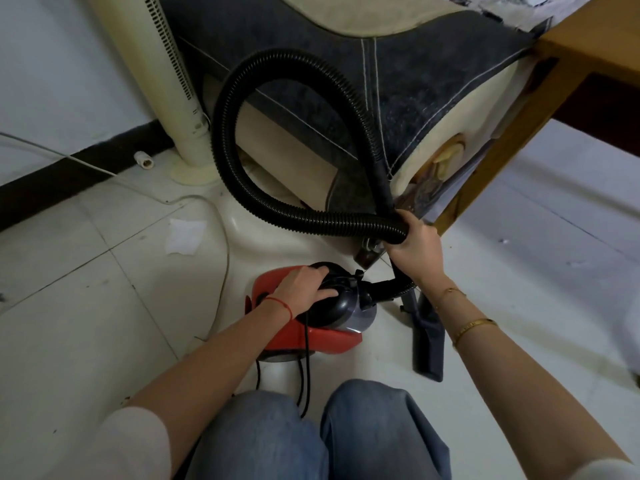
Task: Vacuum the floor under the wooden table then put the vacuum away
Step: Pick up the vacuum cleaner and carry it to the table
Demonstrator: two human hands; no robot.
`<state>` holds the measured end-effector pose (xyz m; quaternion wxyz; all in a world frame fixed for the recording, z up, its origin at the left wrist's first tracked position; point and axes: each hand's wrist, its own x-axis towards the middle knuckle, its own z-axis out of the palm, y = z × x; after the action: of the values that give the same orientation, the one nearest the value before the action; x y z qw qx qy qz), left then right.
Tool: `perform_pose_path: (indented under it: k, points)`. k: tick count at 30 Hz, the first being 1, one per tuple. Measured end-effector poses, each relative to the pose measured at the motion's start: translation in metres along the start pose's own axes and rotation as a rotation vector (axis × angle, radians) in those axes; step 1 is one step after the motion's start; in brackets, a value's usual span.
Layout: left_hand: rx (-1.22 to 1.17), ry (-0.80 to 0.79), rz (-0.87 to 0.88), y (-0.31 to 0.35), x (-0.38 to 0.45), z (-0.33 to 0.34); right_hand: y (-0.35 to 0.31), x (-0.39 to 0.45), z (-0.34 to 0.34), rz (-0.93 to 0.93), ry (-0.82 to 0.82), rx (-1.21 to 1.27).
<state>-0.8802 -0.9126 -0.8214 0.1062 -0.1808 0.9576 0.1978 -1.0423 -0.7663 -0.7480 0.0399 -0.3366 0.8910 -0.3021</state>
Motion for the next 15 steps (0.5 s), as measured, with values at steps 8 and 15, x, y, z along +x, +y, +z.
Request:
perform_pose_path:
  k: [8, 15]
  points:
    - [0.043, 0.020, 0.012, 0.000, -0.005, 0.001, 0.009, -0.004, 0.005, 0.004, 0.069, 0.058]
    - [-0.014, 0.061, -0.005, 0.000, 0.000, 0.000, 0.014, -0.002, -0.003, 0.023, 0.248, 0.115]
